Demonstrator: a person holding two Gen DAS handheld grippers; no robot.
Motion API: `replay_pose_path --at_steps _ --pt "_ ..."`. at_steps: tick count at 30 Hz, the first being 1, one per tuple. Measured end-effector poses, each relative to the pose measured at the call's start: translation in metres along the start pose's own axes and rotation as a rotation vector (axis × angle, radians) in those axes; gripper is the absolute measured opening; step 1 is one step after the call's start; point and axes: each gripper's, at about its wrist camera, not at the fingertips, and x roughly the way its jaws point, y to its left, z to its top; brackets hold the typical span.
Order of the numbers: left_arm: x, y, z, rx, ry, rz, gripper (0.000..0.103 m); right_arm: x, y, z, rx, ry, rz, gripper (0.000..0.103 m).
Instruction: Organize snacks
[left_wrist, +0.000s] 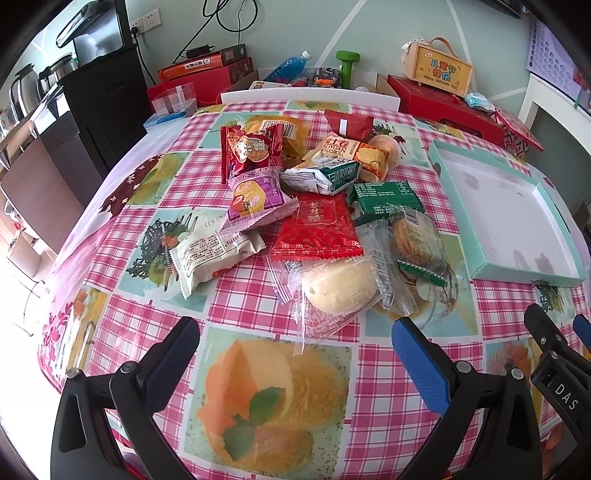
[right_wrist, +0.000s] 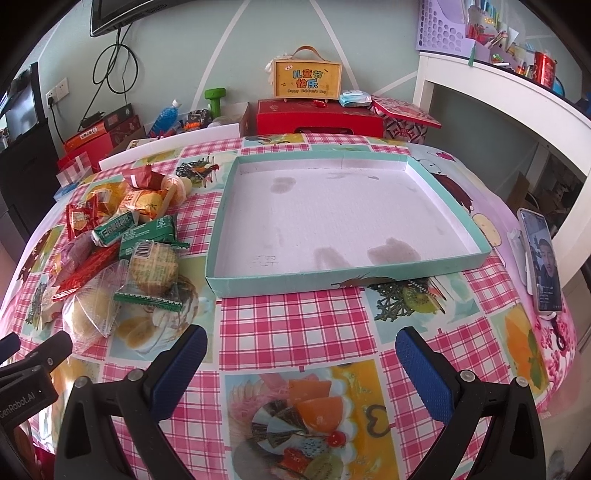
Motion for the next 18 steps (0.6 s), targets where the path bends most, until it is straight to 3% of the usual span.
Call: replay_pose_path --at_steps 7,18 --pt "0.003 0.001 0.0 -0.009 0.007 -0.009 0.103 0.006 0.008 0.0 -0.03 0.026 -0.013 0.103" --pt "0.0 0.005 -0.001 -0.026 -0.008 -0.014 0.103 -0.001 0.014 -0.001 -0.06 -0.008 -0.022 0.103"
